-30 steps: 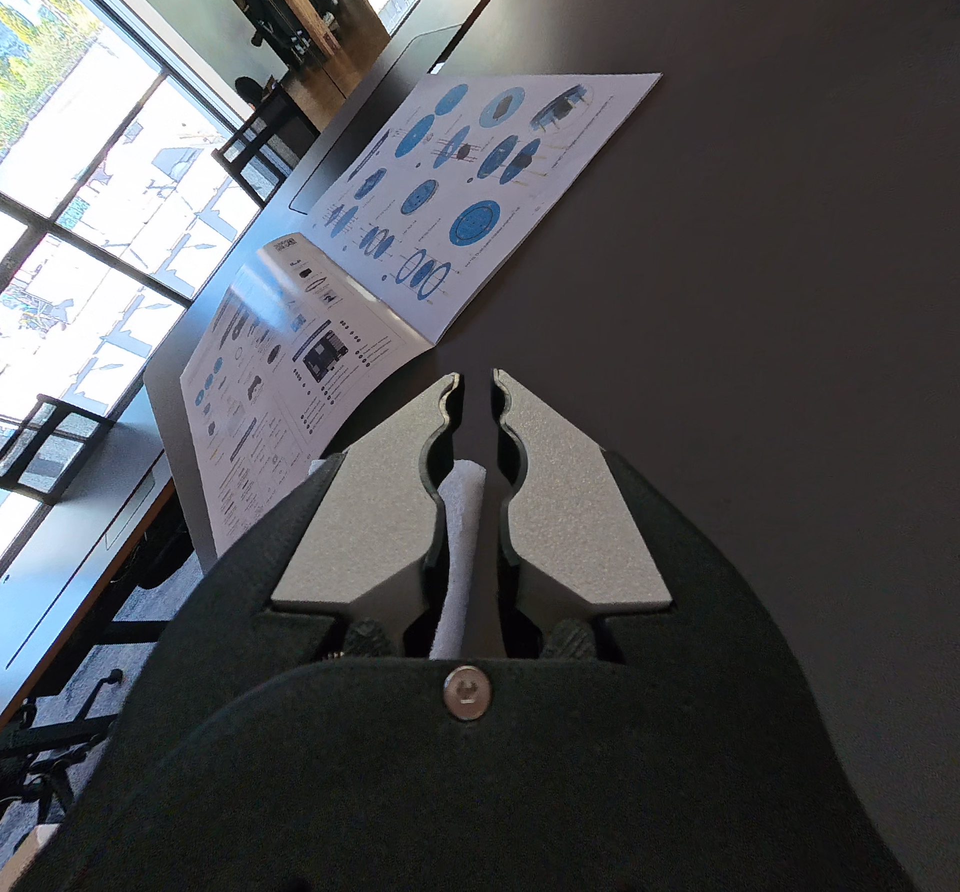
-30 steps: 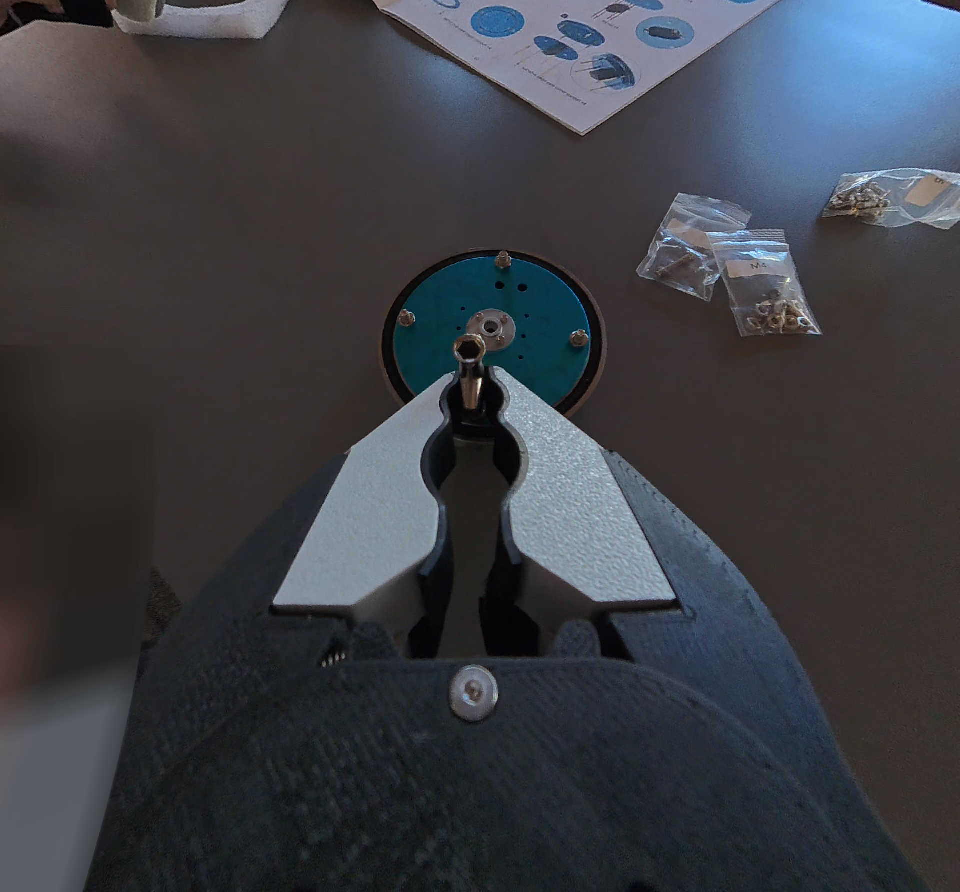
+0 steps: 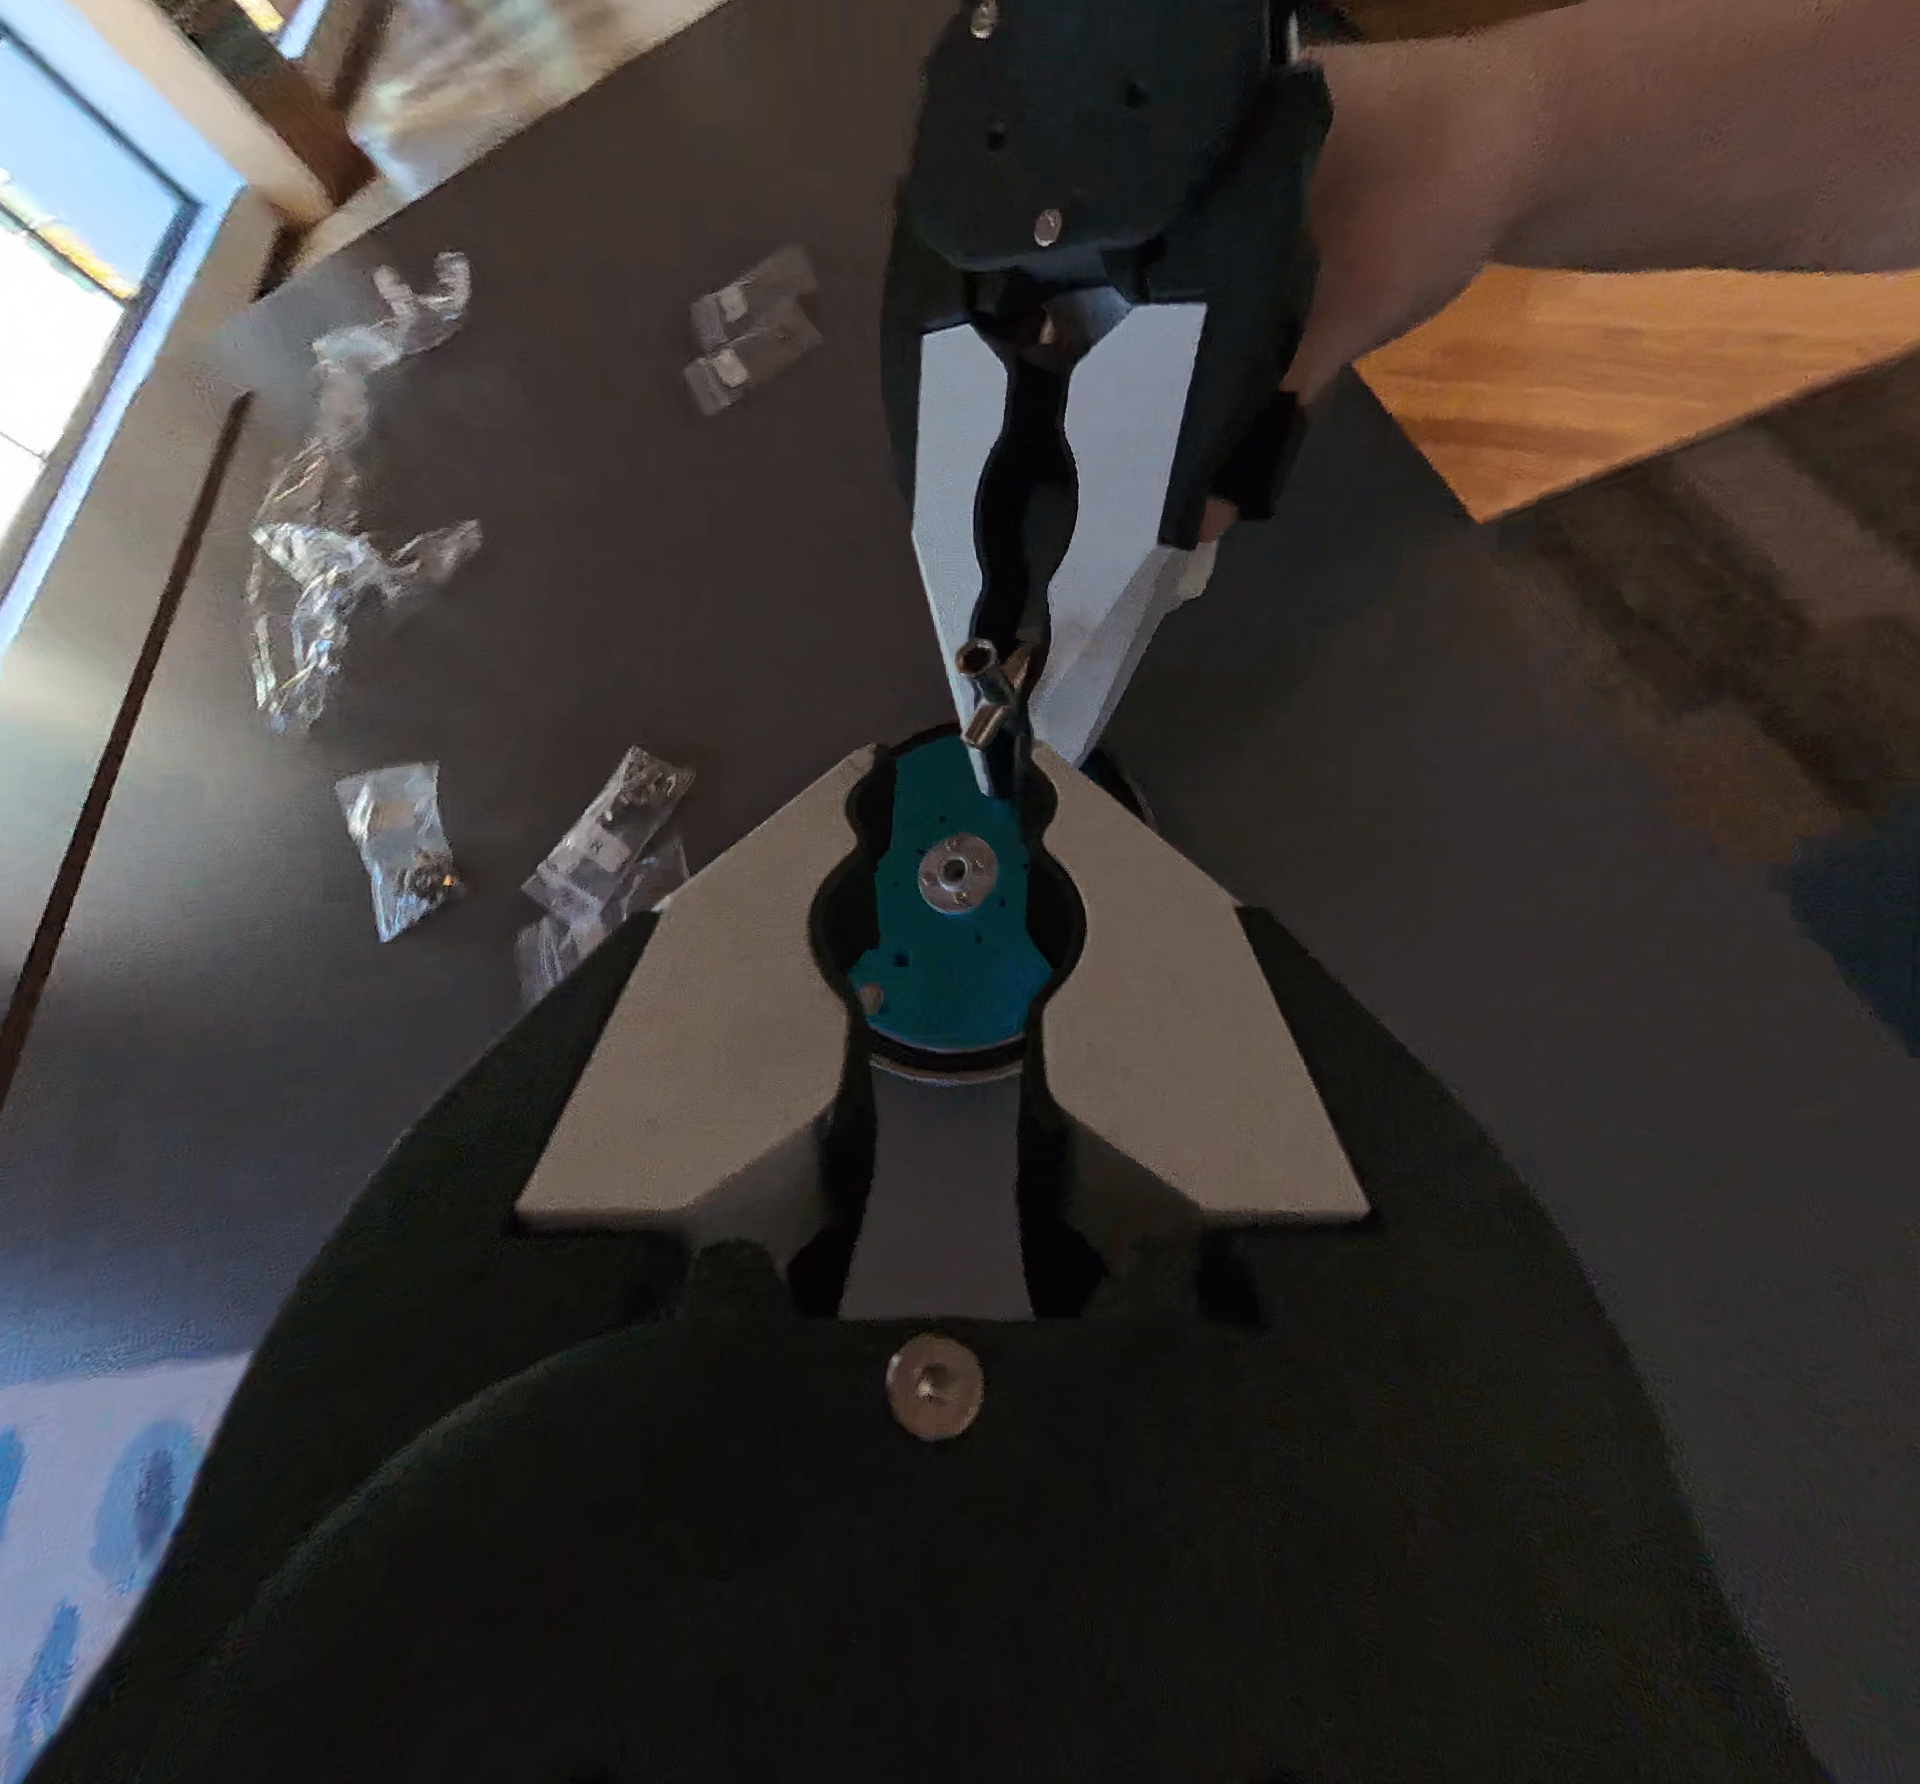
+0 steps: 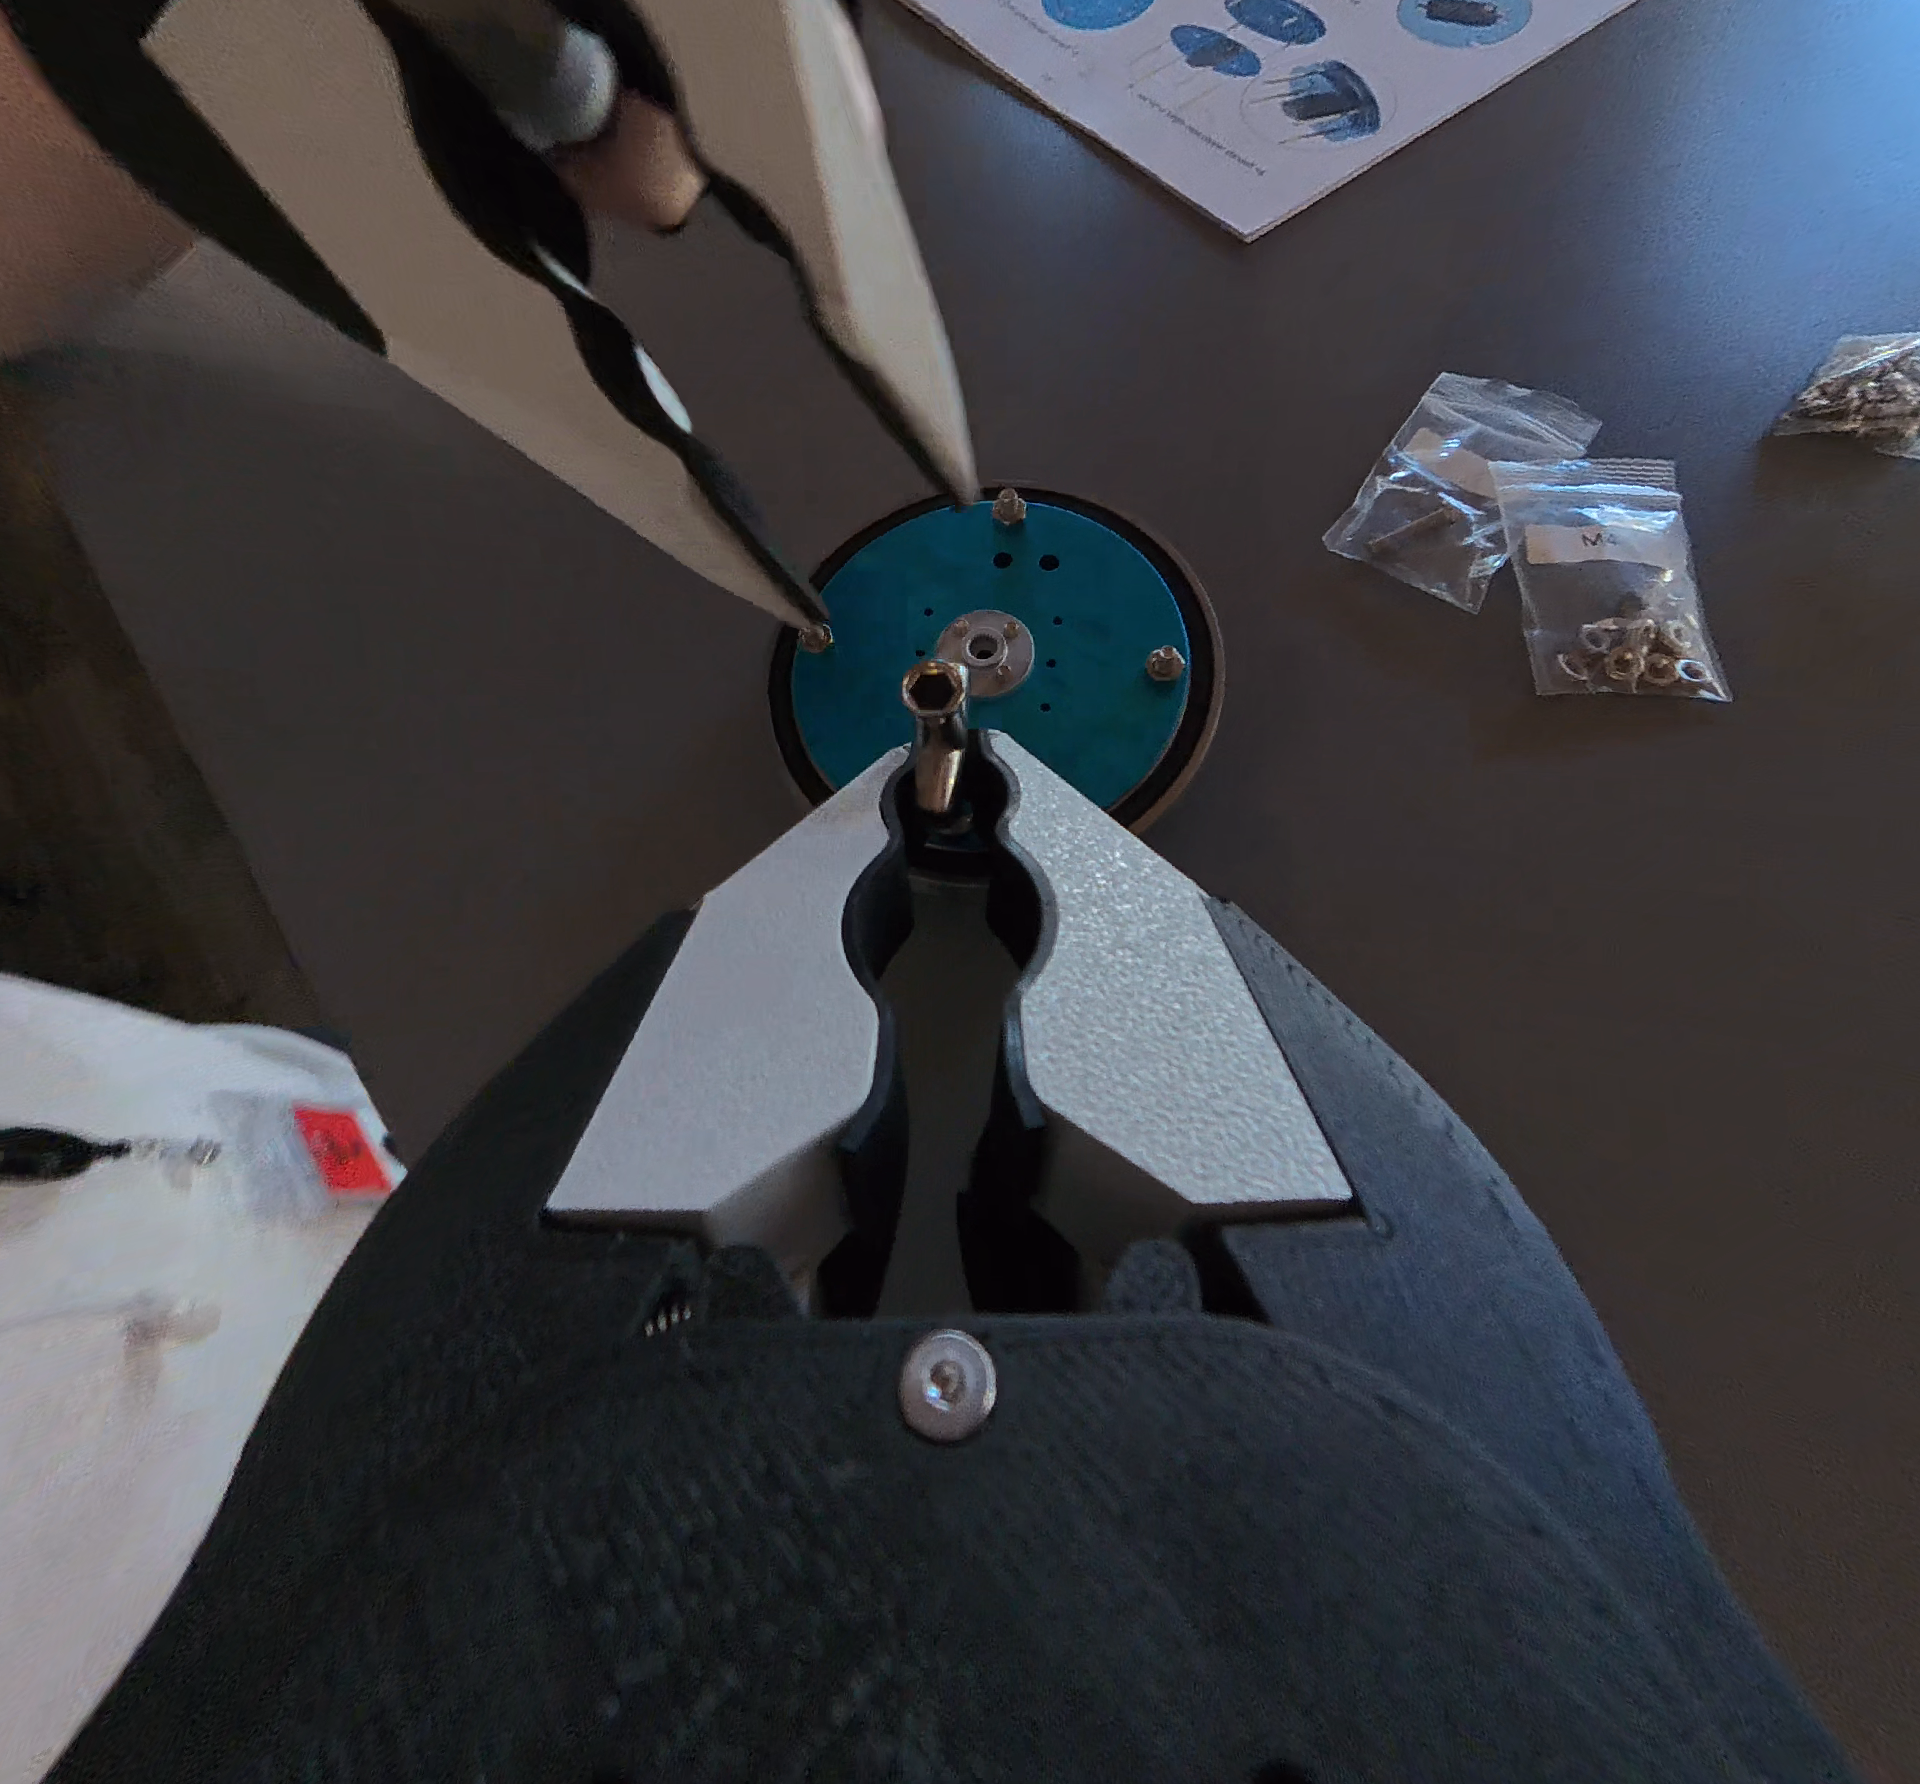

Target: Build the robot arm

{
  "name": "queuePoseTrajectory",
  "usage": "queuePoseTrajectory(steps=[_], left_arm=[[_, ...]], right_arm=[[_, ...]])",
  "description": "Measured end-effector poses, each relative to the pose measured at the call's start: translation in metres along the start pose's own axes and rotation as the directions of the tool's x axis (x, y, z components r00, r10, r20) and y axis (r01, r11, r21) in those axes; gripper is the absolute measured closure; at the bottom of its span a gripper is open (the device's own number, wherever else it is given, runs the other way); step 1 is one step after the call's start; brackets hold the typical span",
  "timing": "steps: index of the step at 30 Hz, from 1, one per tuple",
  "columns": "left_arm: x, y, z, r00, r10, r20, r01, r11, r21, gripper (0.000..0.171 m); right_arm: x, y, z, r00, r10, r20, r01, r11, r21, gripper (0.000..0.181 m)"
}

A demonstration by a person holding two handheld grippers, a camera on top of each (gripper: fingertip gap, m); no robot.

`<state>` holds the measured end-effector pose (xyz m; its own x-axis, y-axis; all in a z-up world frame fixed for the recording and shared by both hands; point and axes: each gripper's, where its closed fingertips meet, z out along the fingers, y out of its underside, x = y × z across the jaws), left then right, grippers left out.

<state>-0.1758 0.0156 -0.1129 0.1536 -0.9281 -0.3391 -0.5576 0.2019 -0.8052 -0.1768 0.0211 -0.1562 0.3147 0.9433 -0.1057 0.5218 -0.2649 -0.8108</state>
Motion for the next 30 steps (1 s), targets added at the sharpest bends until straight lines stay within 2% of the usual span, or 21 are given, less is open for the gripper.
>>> queuePoseTrajectory(steps=[2, 4, 6, 9, 10, 14, 17, 18, 20, 25, 30], left_arm=[[0.000, -0.006, 0.009, 0.994, 0.054, -0.091, -0.053, 0.998, 0.017, 0.149], [0.003, -0.014, 0.014, 0.981, 0.047, -0.189, -0.040, 0.998, 0.041, 0.154], [0.008, -0.013, 0.018, 0.962, 0.035, -0.270, -0.033, 0.999, 0.011, 0.155], [0.005, -0.010, 0.027, 0.963, -0.002, -0.268, -0.002, 1.000, -0.014, 0.157], [0.008, -0.011, 0.027, 0.959, -0.031, -0.283, 0.030, 1.000, -0.005, 0.165], [0.010, -0.013, 0.033, 0.963, -0.077, -0.257, 0.095, 0.994, 0.058, 0.164], [0.011, -0.012, 0.031, 0.969, -0.053, -0.242, 0.073, 0.994, 0.076, 0.164], [0.010, -0.012, 0.031, 0.970, -0.047, -0.238, 0.065, 0.995, 0.070, 0.164], [0.008, -0.011, 0.029, 0.967, -0.059, -0.246, 0.075, 0.995, 0.057, 0.164], [0.008, -0.011, 0.028, 0.961, -0.073, -0.267, 0.098, 0.992, 0.083, 0.164], [0.008, -0.010, 0.027, 0.958, -0.077, -0.278, 0.104, 0.991, 0.086, 0.164]], right_arm=[[0.000, 0.000, 0.000, 1.000, -0.014, -0.023, 0.014, 1.000, -0.005, 0.173], [0.001, 0.000, 0.001, 0.999, -0.011, -0.038, 0.010, 1.000, -0.009, 0.173], [0.001, 0.000, 0.001, 0.999, 0.007, -0.046, -0.008, 1.000, -0.011, 0.173], [0.002, 0.000, 0.001, 0.999, 0.022, -0.049, -0.022, 1.000, 0.005, 0.173], [0.003, 0.000, 0.000, 0.998, 0.020, -0.052, -0.020, 1.000, 0.010, 0.173], [0.003, 0.001, 0.000, 0.998, 0.034, -0.052, -0.033, 0.999, 0.024, 0.173], [0.002, 0.001, -0.001, 0.999, 0.022, -0.048, -0.019, 0.998, 0.056, 0.172], [0.003, 0.001, -0.002, 0.999, 0.012, -0.052, -0.009, 0.997, 0.073, 0.170], [0.008, 0.001, -0.011, 0.996, 0.024, -0.083, -0.015, 0.994, 0.113, 0.154], [0.001, -0.010, -0.039, 0.997, 0.038, -0.063, -0.020, 0.962, 0.272, 0.168], [-0.002, -0.011, -0.035, 0.997, 0.060, -0.044, -0.046, 0.963, 0.264, 0.172]])
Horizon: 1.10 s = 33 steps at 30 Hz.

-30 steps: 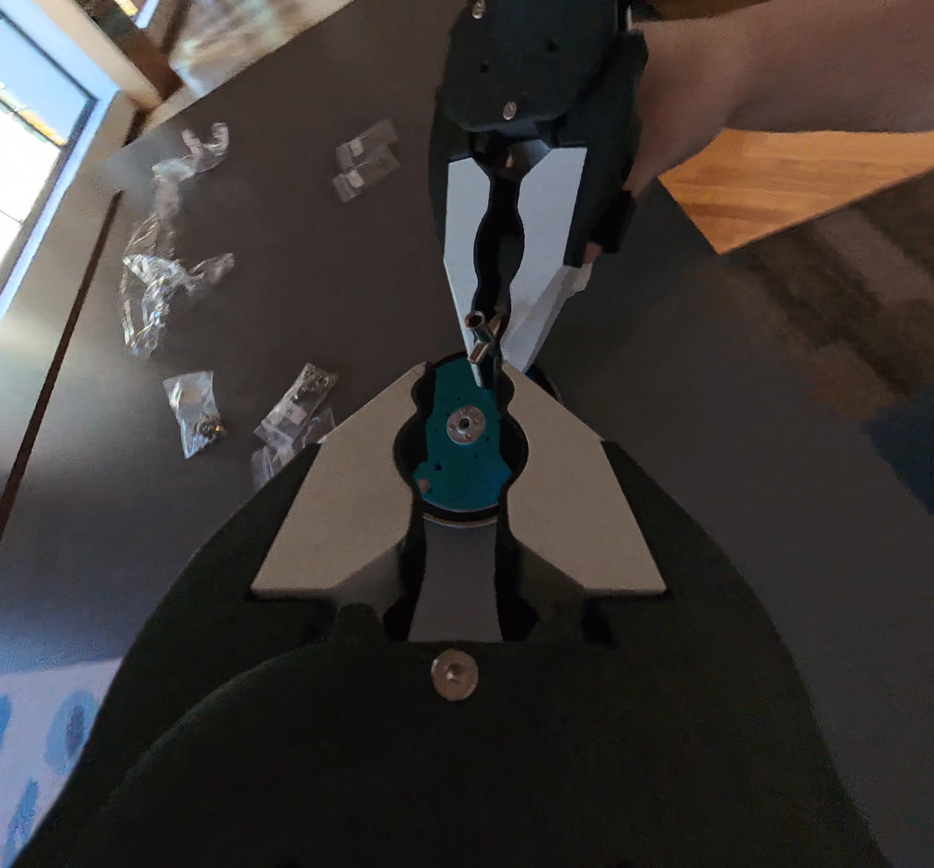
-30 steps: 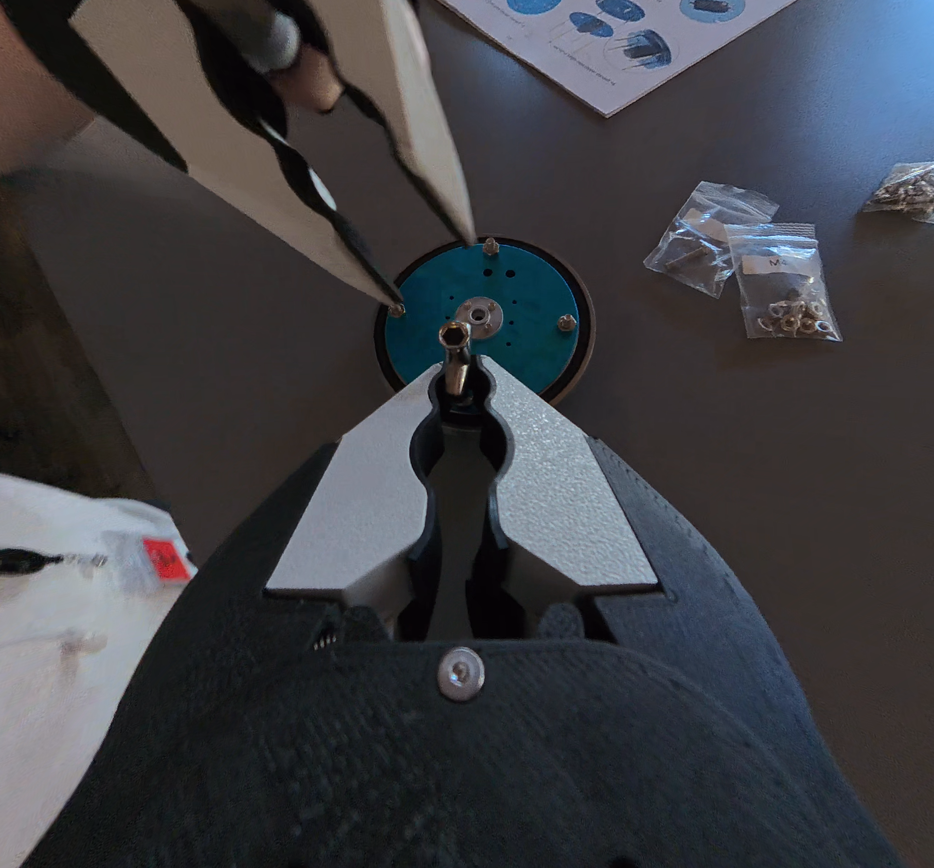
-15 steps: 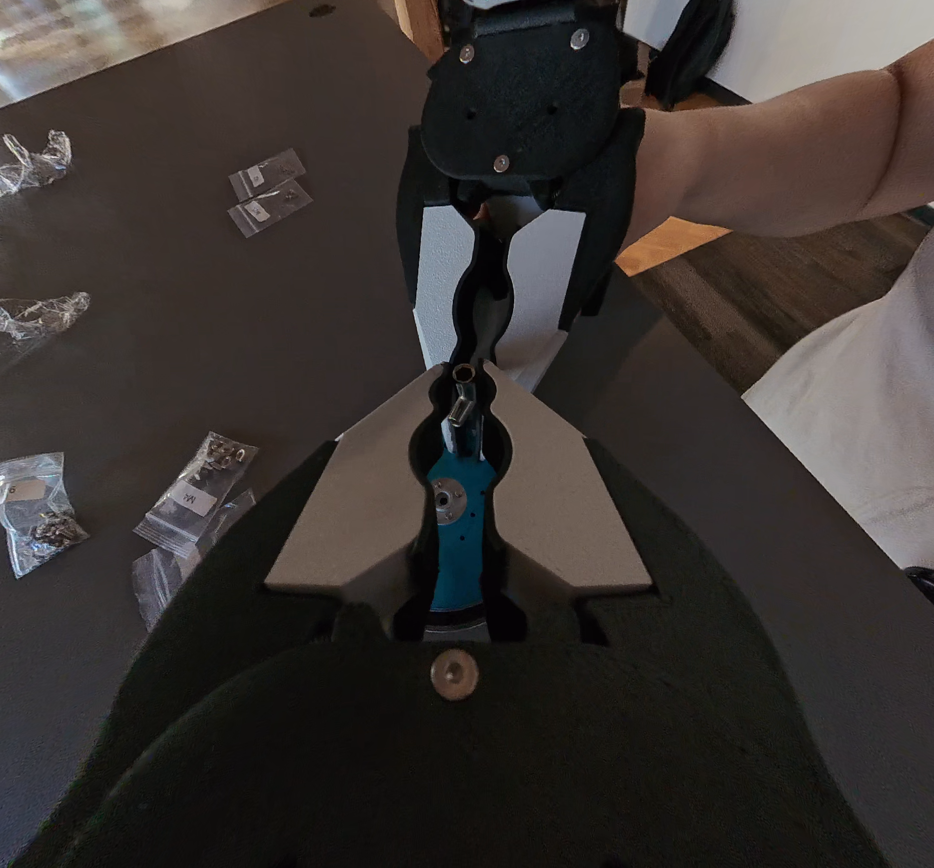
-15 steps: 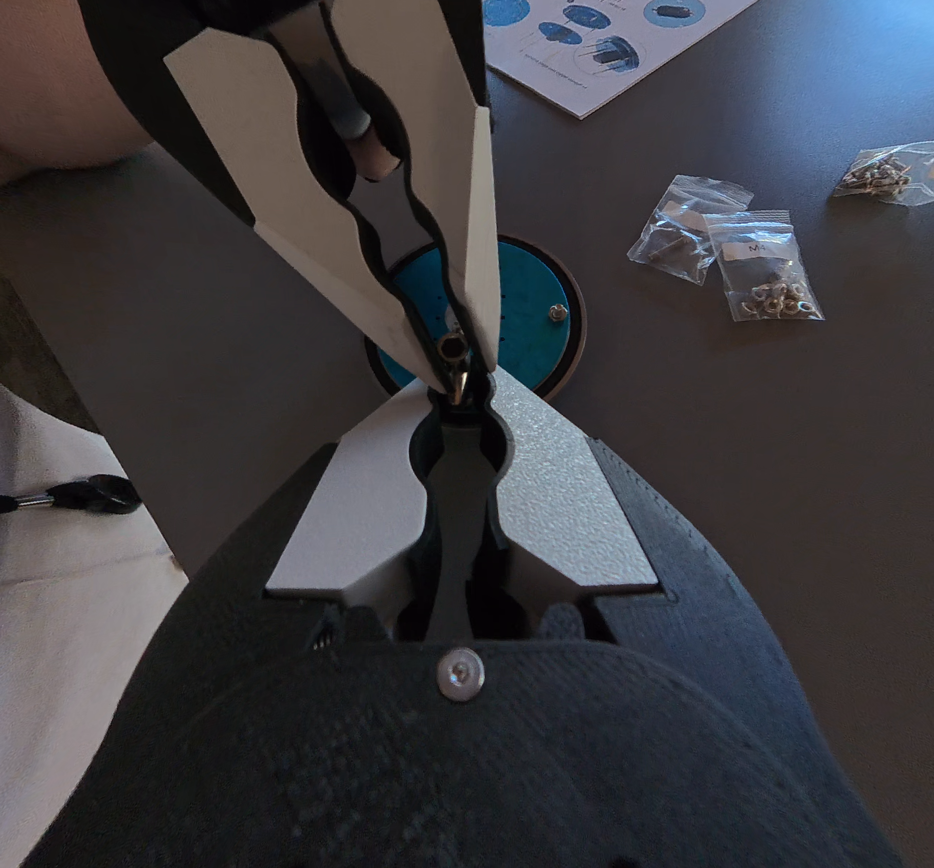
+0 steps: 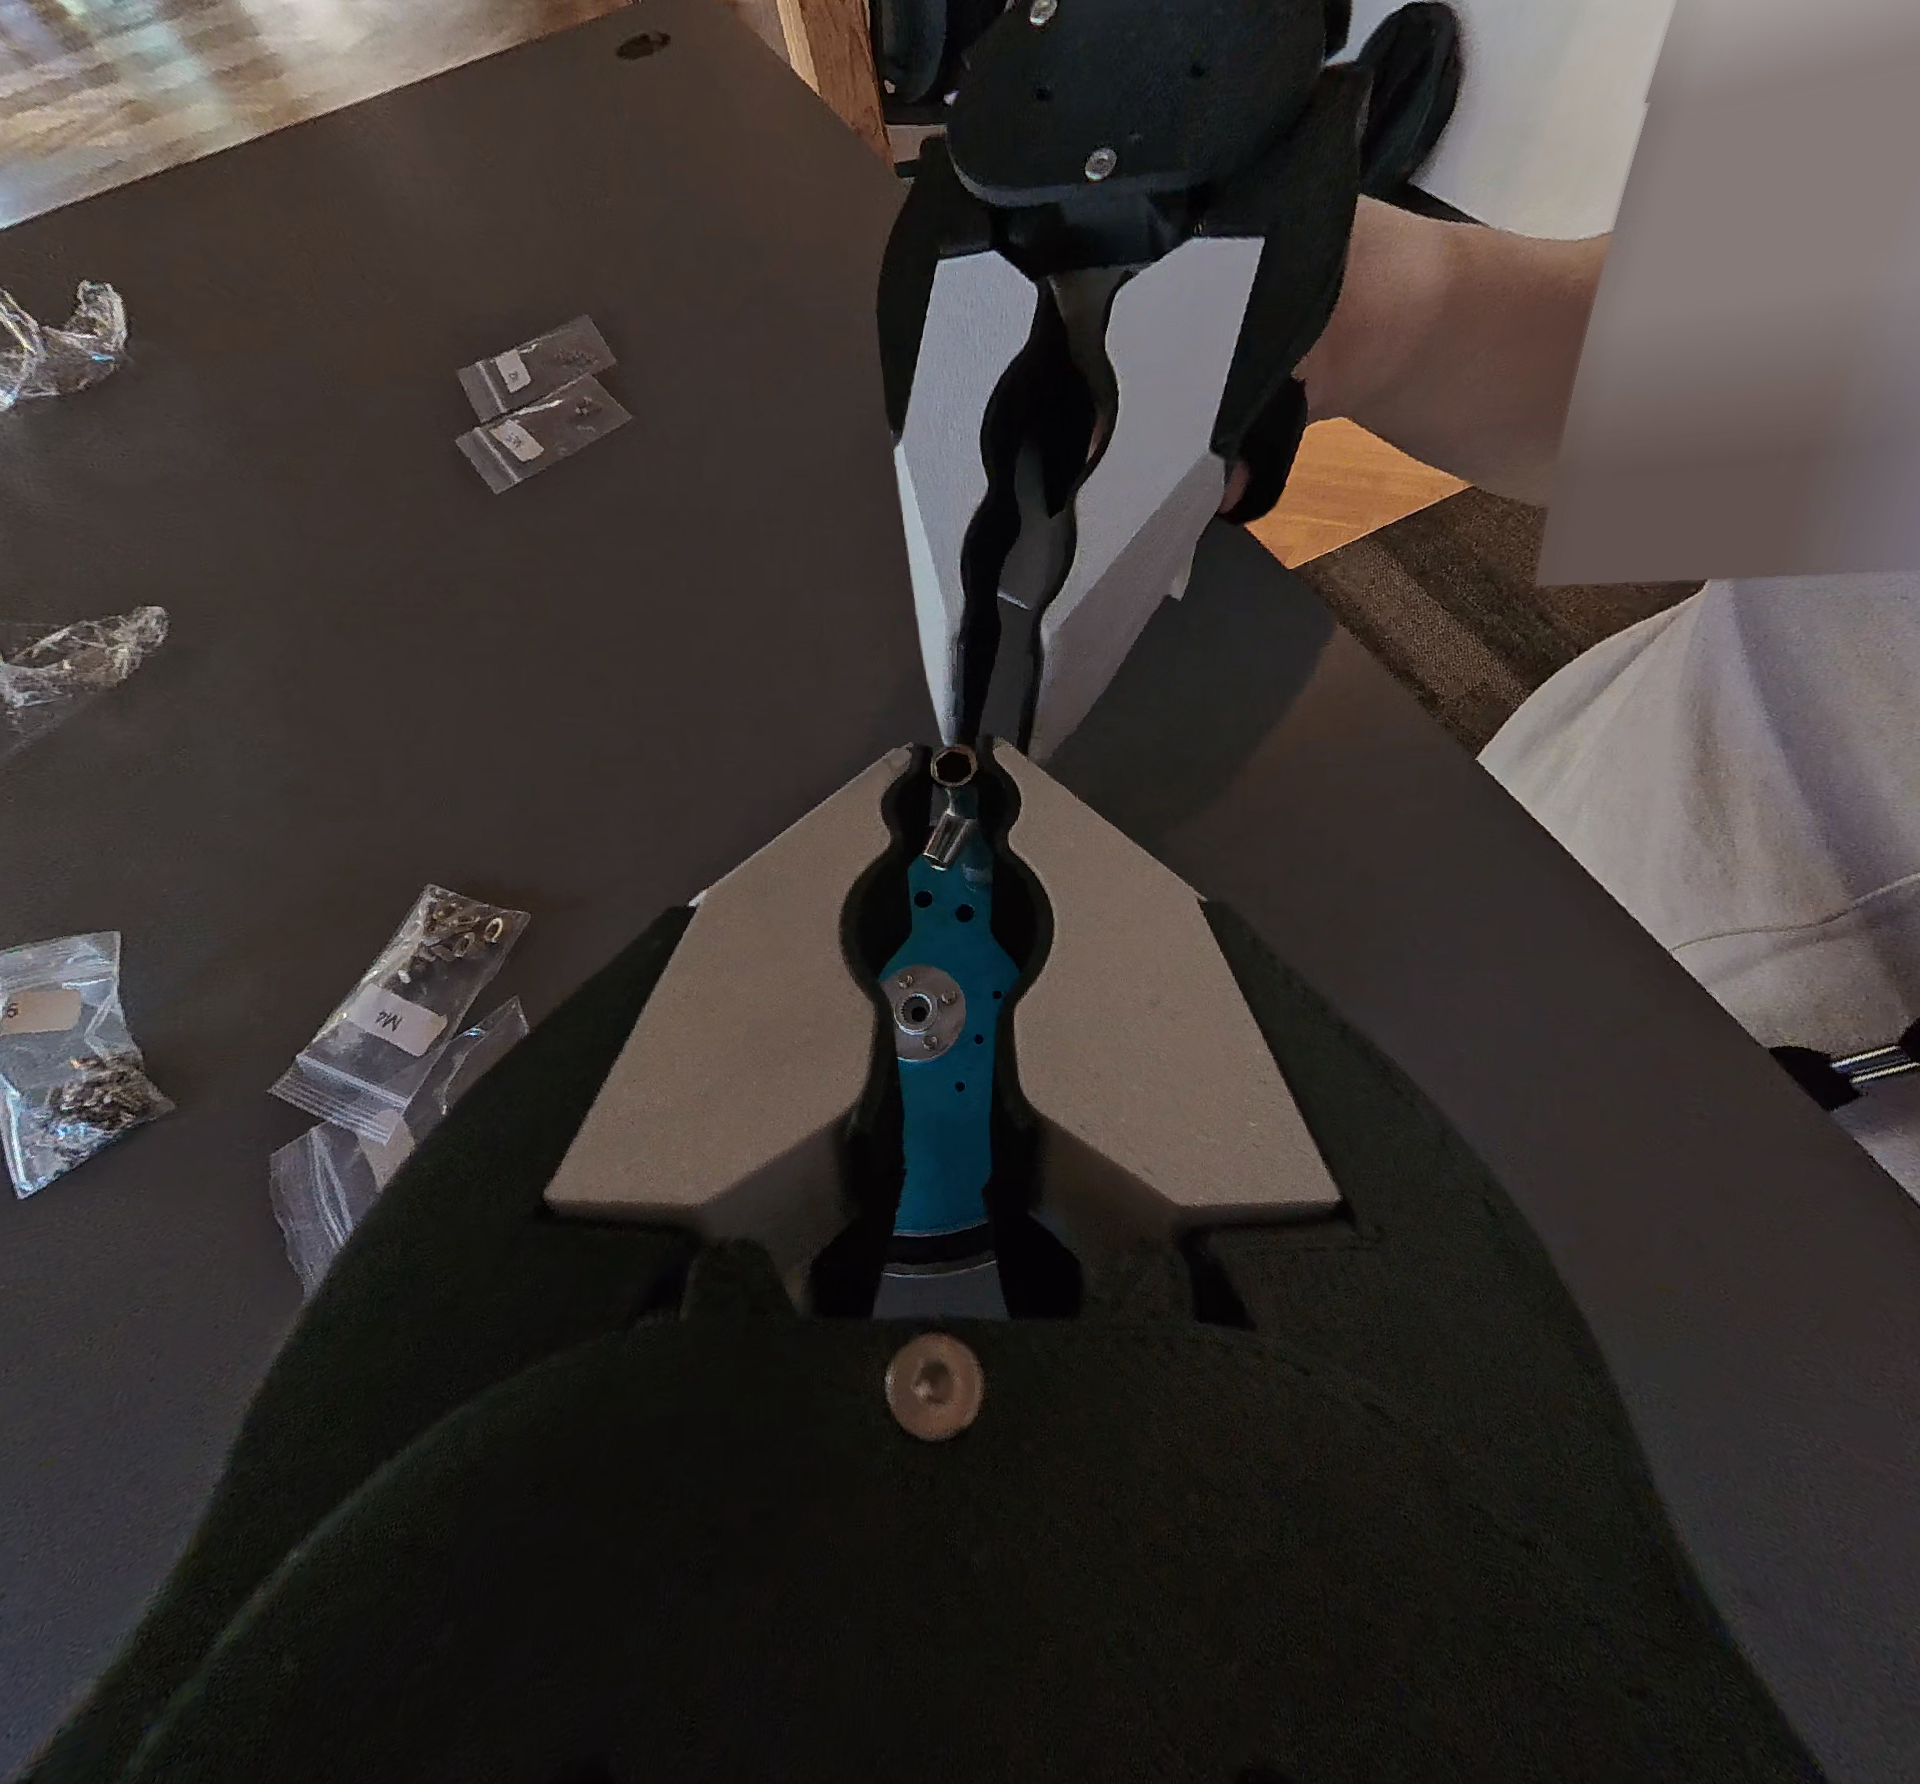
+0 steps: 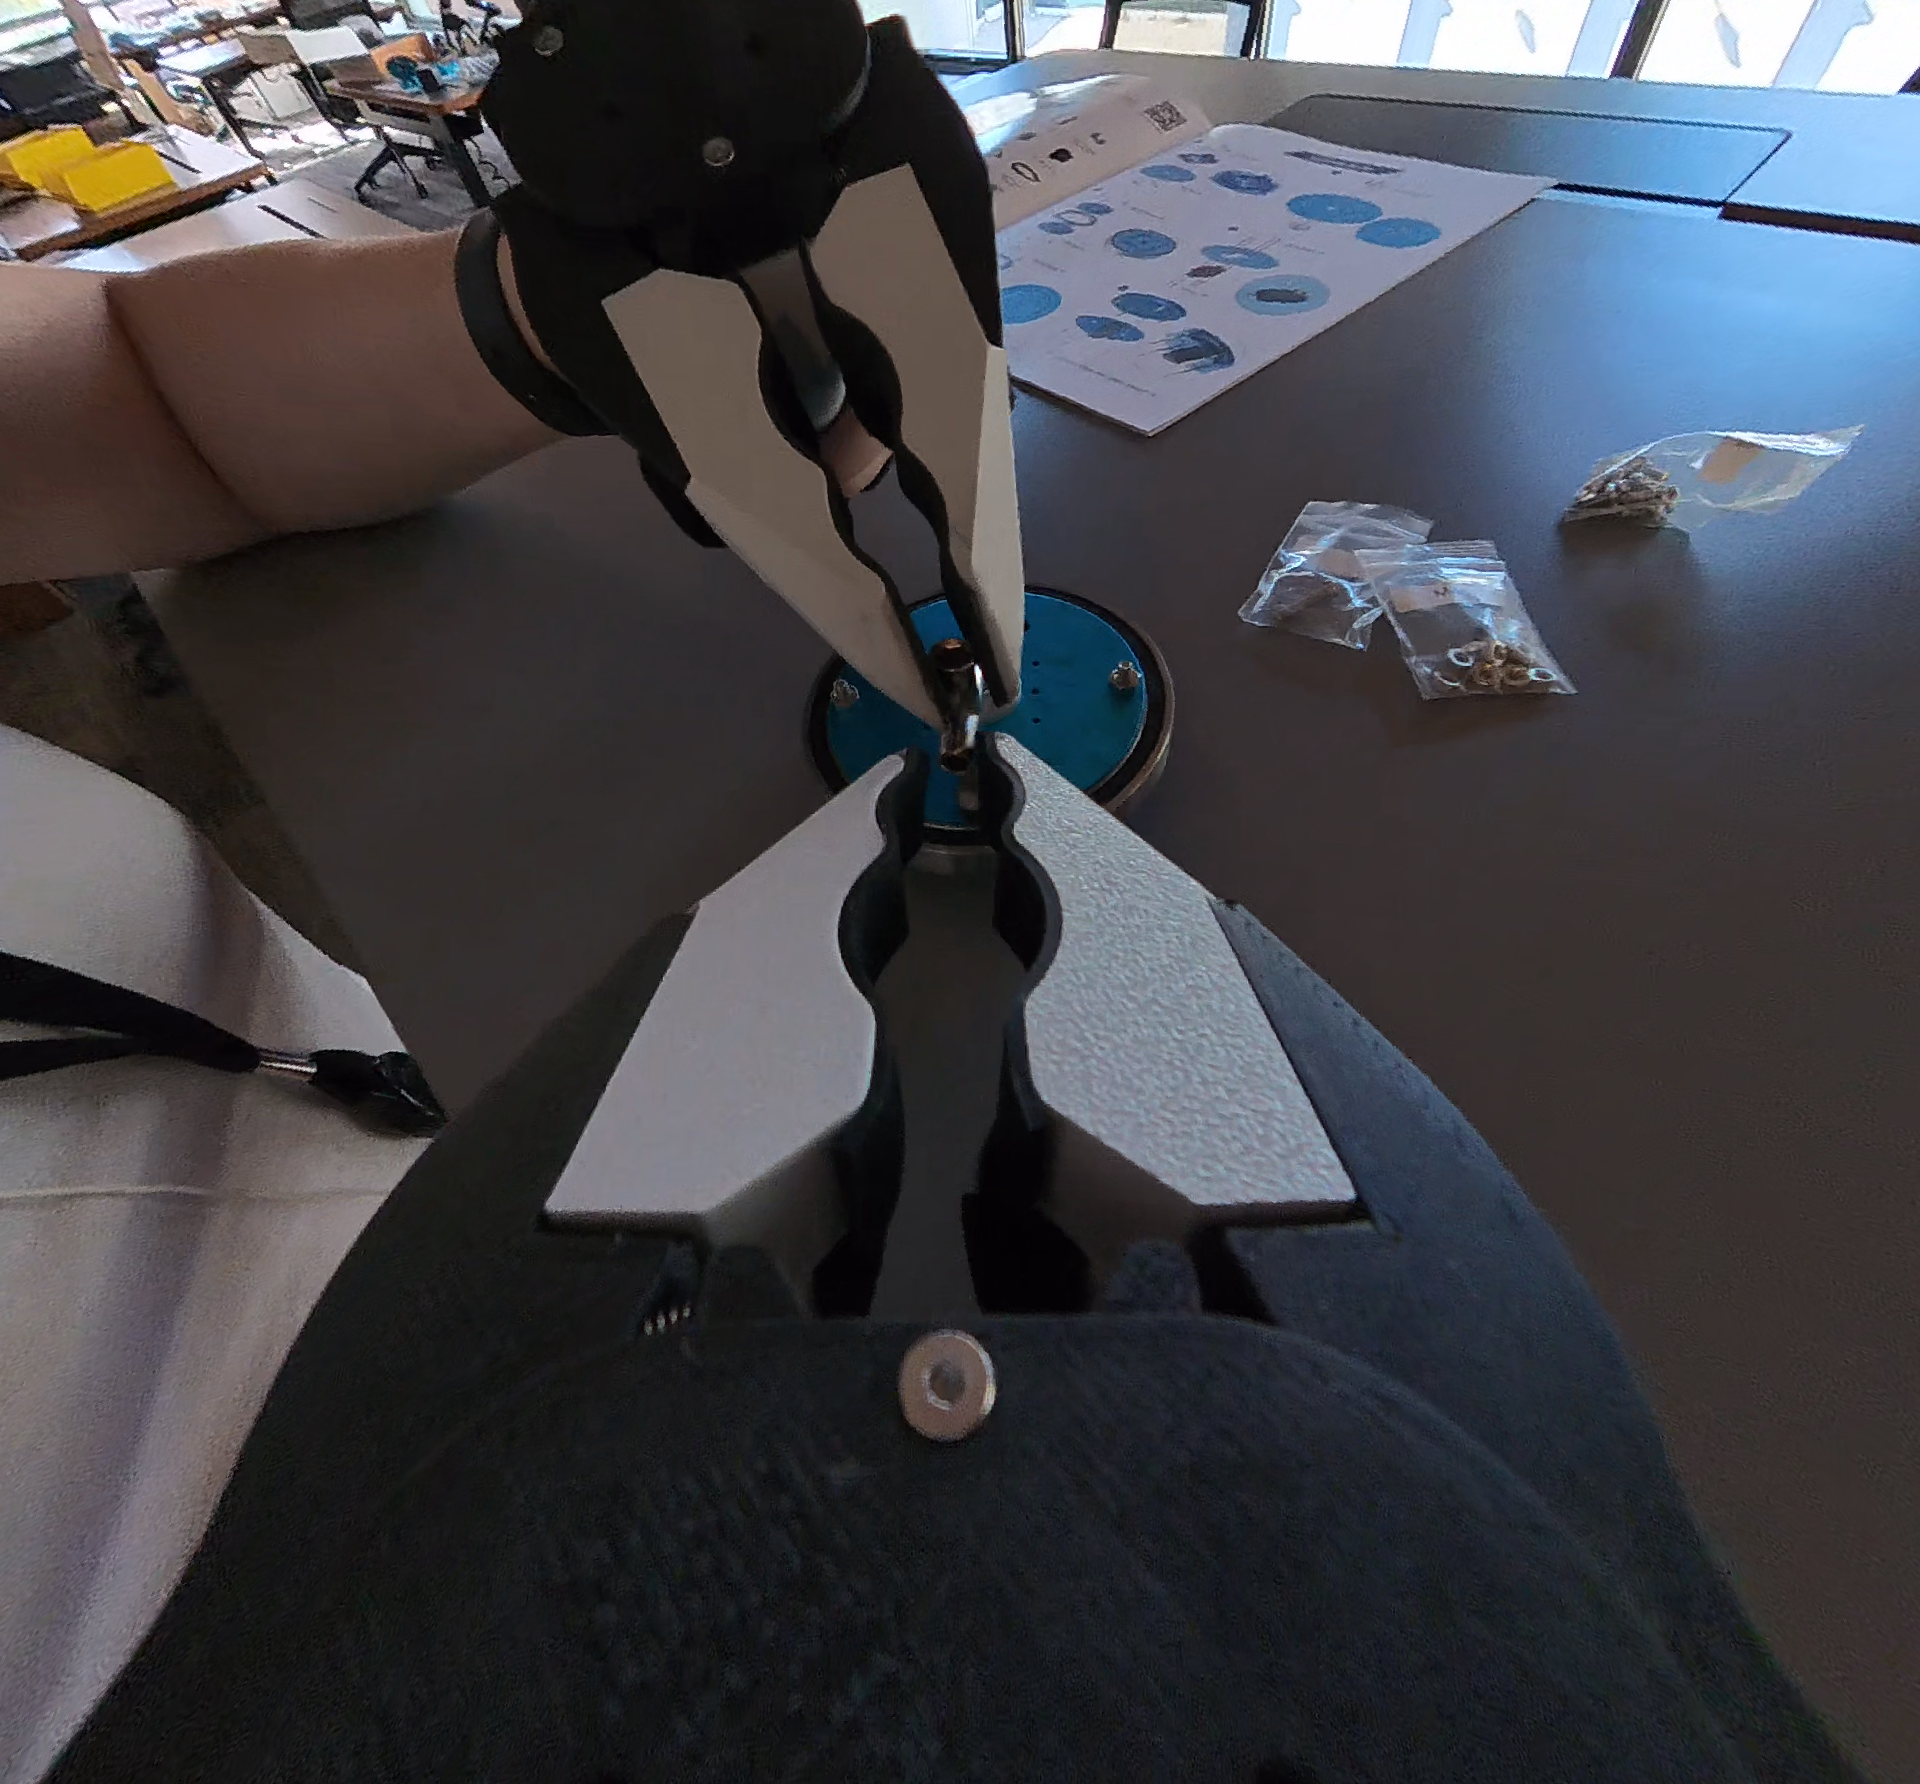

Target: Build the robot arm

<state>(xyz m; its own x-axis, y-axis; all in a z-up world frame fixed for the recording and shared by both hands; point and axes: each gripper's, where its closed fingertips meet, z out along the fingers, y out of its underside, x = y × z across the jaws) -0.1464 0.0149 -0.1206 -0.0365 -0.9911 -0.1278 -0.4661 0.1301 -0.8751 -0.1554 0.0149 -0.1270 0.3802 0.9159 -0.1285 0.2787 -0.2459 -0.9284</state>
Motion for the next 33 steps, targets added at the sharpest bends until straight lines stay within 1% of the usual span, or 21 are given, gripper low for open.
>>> queuePoseTrajectory(steps=[5, 8, 12, 18, 23, 25, 27, 29, 30, 31, 33], left_arm=[[0.000, 0.000, 0.000, 1.000, -0.004, -0.022, 0.005, 1.000, 0.011, 0.164], [-0.001, 0.000, 0.000, 1.000, -0.002, -0.031, 0.002, 1.000, 0.011, 0.164], [0.000, 0.000, 0.000, 0.999, 0.014, -0.042, -0.013, 1.000, 0.014, 0.164], [0.002, 0.002, -0.003, 0.997, 0.022, -0.074, -0.020, 0.999, 0.029, 0.164], [0.003, 0.003, -0.005, 0.996, 0.031, -0.083, -0.028, 0.999, 0.037, 0.164], [0.004, 0.003, -0.006, 0.995, 0.035, -0.090, -0.031, 0.998, 0.048, 0.164], [0.003, 0.003, -0.006, 0.995, 0.032, -0.095, -0.026, 0.998, 0.057, 0.164], [0.003, 0.003, -0.007, 0.994, 0.023, -0.107, -0.017, 0.998, 0.061, 0.164], [0.003, 0.003, -0.007, 0.993, 0.023, -0.114, -0.016, 0.998, 0.061, 0.164], [0.003, 0.003, -0.007, 0.993, 0.027, -0.118, -0.020, 0.998, 0.060, 0.164], [0.004, 0.003, -0.007, 0.992, 0.029, -0.125, -0.023, 0.998, 0.057, 0.164]], right_arm=[[0.002, 0.003, 0.001, 0.998, 0.008, -0.063, -0.009, 1.000, -0.011, 0.175], [0.002, 0.003, 0.001, 0.992, 0.055, -0.116, -0.055, 0.998, 0.003, 0.174], [0.001, 0.004, 0.001, 0.983, 0.077, -0.169, -0.074, 0.997, 0.024, 0.175], [-0.004, 0.005, 0.004, 0.971, 0.059, -0.233, -0.052, 0.998, 0.035, 0.176], [-0.006, 0.005, 0.006, 0.966, 0.048, -0.254, -0.040, 0.998, 0.038, 0.176], [-0.008, 0.004, 0.006, 0.973, 0.044, -0.227, -0.035, 0.998, 0.043, 0.173], [-0.008, 0.002, 0.003, 0.988, 0.015, -0.155, -0.009, 0.999, 0.043, 0.173], [-0.010, -0.002, 0.001, 0.999, -0.021, -0.026, 0.023, 0.999, 0.048, 0.173], [-0.008, 0.000, 0.002, 0.999, -0.026, 0.039, 0.025, 0.999, 0.026, 0.170], [-0.004, 0.001, 0.002, 0.996, -0.030, 0.087, 0.030, 1.000, 0.001, 0.163], [-0.003, 0.000, 0.000, 0.975, -0.045, 0.218, 0.056, 0.998, -0.042, 0.156]])
